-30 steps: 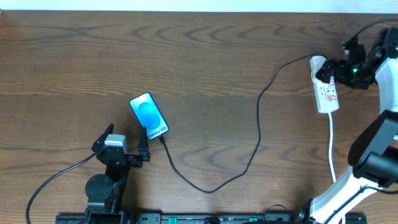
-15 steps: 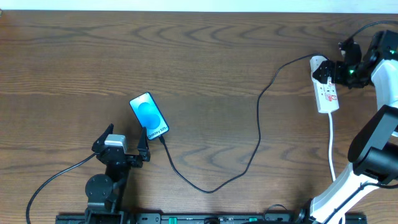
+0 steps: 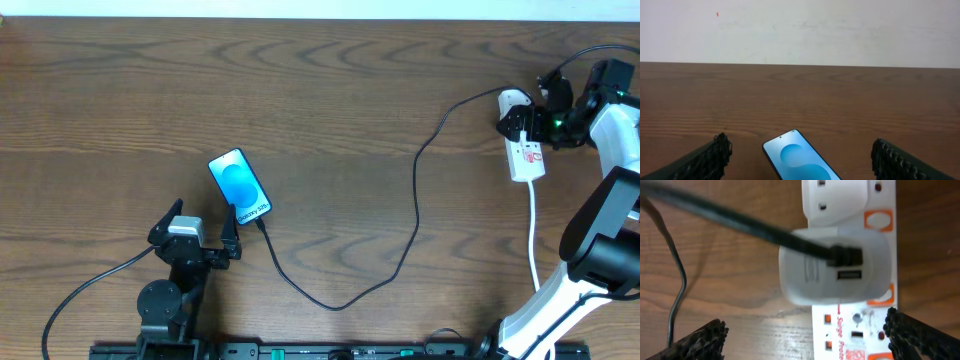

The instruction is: Plug charger to phone and switch on socket

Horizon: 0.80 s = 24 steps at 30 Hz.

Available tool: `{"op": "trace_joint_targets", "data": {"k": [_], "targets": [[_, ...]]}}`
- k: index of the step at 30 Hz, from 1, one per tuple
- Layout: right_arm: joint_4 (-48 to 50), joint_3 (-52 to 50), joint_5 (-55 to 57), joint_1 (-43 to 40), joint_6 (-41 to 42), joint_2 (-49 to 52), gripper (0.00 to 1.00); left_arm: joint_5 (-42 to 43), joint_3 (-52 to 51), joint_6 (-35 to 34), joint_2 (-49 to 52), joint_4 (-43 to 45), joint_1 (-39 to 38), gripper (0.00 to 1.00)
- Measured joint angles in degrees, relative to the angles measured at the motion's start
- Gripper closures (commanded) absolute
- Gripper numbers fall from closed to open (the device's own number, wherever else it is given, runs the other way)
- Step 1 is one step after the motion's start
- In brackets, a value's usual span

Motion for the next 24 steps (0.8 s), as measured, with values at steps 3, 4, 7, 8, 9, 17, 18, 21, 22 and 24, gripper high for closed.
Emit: {"op": "trace_joint_targets", "data": {"k": [3, 4, 7, 8, 9, 17, 18, 21, 22, 24], "targets": [[1.6, 0.0, -0.1, 0.0, -0.1, 0.0, 0.01, 0.0, 0.0, 0.0, 0.0, 0.0, 0.0, 0.09], [1.9, 0.0, -0.1, 0.0, -0.1, 0.0, 0.01, 0.0, 0.0, 0.0, 0.0, 0.0, 0.0, 0.08], [1.9, 0.0, -0.2, 0.0, -0.2, 0.0, 0.01, 0.0, 0.0, 0.0, 0.0, 0.0, 0.0, 0.08], [2.0, 0.0, -0.2, 0.0, -0.2, 0.0, 0.01, 0.0, 0.0, 0.0, 0.0, 0.0, 0.0, 0.08], [2.0, 0.0, -0.2, 0.0, -0.1, 0.0, 0.01, 0.0, 0.0, 0.0, 0.0, 0.0, 0.0, 0.09], [3.4, 0.0, -1.1, 0.0, 0.4, 2.2, 0.01, 0.0, 0.0, 0.0, 0.0, 0.0, 0.0, 0.08], [3.5, 0.0, -1.2, 0.0, 0.5, 2.4, 0.01, 0.0, 0.0, 0.0, 0.0, 0.0, 0.0, 0.08], [3.7, 0.0, -1.4, -0.1, 0.5, 2.6, 0.01, 0.0, 0.0, 0.0, 0.0, 0.0, 0.0, 0.09], [3.8, 0.0, -1.5, -0.1, 0.5, 2.6, 0.01, 0.0, 0.0, 0.0, 0.0, 0.0, 0.0, 0.09], [3.8, 0.0, -1.6, -0.1, 0.5, 2.6, 0.01, 0.0, 0.0, 0.0, 0.0, 0.0, 0.0, 0.09]]}}
